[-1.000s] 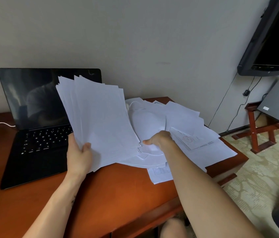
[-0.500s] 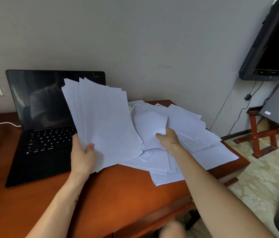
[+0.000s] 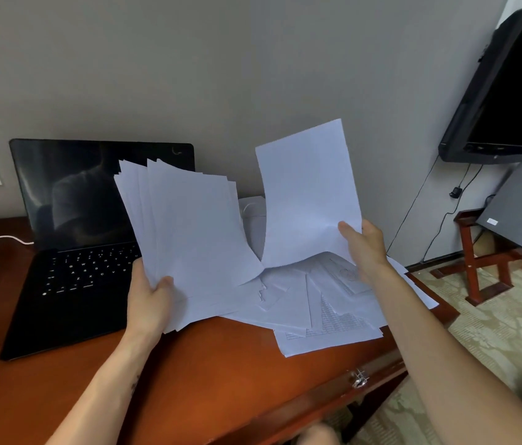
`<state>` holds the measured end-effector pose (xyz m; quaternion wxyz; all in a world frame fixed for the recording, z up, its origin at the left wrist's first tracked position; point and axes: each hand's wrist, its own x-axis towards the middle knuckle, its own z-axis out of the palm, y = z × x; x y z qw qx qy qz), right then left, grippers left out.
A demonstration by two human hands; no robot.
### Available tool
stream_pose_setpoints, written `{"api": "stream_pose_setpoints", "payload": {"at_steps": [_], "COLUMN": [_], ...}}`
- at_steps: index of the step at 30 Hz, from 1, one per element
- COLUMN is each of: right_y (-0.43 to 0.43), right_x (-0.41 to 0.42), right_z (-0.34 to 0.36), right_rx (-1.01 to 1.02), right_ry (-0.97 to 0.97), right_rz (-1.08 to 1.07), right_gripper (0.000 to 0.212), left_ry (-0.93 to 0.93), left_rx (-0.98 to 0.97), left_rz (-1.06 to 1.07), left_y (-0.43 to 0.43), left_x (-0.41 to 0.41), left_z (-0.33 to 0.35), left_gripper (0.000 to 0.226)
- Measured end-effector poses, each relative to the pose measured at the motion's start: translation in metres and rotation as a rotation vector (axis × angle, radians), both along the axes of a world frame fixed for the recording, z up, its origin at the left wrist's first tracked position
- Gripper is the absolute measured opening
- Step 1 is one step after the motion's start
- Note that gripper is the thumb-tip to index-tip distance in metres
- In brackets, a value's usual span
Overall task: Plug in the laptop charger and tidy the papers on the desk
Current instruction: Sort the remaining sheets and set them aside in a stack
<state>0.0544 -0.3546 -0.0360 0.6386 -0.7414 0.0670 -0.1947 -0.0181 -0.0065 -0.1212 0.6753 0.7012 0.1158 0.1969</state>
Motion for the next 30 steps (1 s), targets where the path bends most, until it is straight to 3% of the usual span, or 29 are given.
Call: {"api": "stream_pose_setpoints", "payload": {"at_steps": [7,12,18,21,26,30], "right_y": [-0.001,0.028,0.062,0.07,0.083,0.087], "right_x": [-0.011,-0.014,-0.019,-0.02,-0.02,-0.018], "right_z": [0.002,-0.028,-0.069,-0.083,-0.103,-0.106], "right_rx": [0.042,-0.179,-0.447,-0.694,-0.963,-0.984], "right_ry": [0.094,0.174,0.278,0.344,0.254,0.214], "right_rz": [0.087,0.308,0.46,0.378,0.277,0.186], "right_gripper": [0.023,0.025,0.039,0.044,0.017,0.012], "left_ry": [0.016,0.102,0.122,0.11,0.136,0.134], "left_rx": [-0.093,-0.173,-0.051,0.007,0.079,0.142], "left_rz": [-0.107,-0.272,-0.389,-0.379,-0.378,-0.358], "left_y": [-0.002,-0.006,-0.013,-0.015,-0.013,-0.013], "left_x": [0.001,0.0,-0.006,-0.007,-0.007,-0.003], "left_z": [0.0,-0.003,-0.003,-0.004,-0.003,-0.007], "left_gripper": [0.048,0.044,0.031,0.032,0.038,0.042]}}
